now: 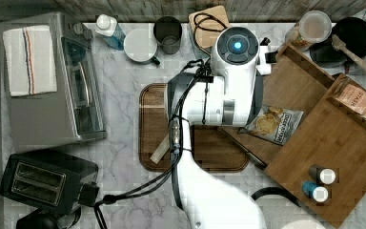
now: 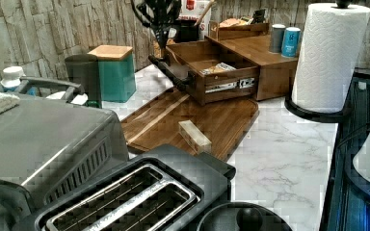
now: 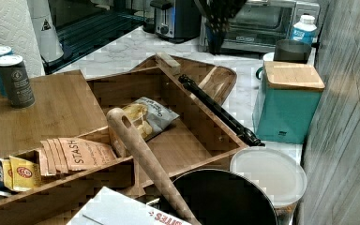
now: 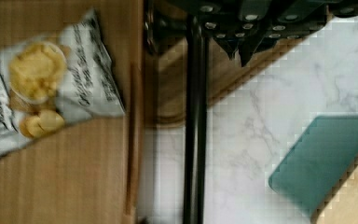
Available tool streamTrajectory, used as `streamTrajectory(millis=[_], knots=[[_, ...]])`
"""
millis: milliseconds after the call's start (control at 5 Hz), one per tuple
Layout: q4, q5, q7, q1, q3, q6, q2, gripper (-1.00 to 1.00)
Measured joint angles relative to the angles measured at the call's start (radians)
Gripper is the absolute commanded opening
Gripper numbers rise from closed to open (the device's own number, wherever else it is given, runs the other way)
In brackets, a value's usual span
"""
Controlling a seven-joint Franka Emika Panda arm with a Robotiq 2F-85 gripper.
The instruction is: Close the drawer.
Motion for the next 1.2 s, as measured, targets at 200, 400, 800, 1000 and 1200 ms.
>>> streamTrajectory(millis=[200,400,800,1000,1200], knots=[[0.001,-0.001,0.0,0.002,0.003,0.099,0.055,-1.0],[0.013,-0.001,0.021,-0.001,0.003,0.11,0.105,-1.0],[0.033,-0.002,0.025,0.001,-0.023,0.195,0.185,-1.0],[0.065,-0.002,0.04,0.001,-0.034,0.196,0.215,-1.0],[0.124,-0.002,0.041,-0.007,-0.034,0.119,0.254,-1.0]])
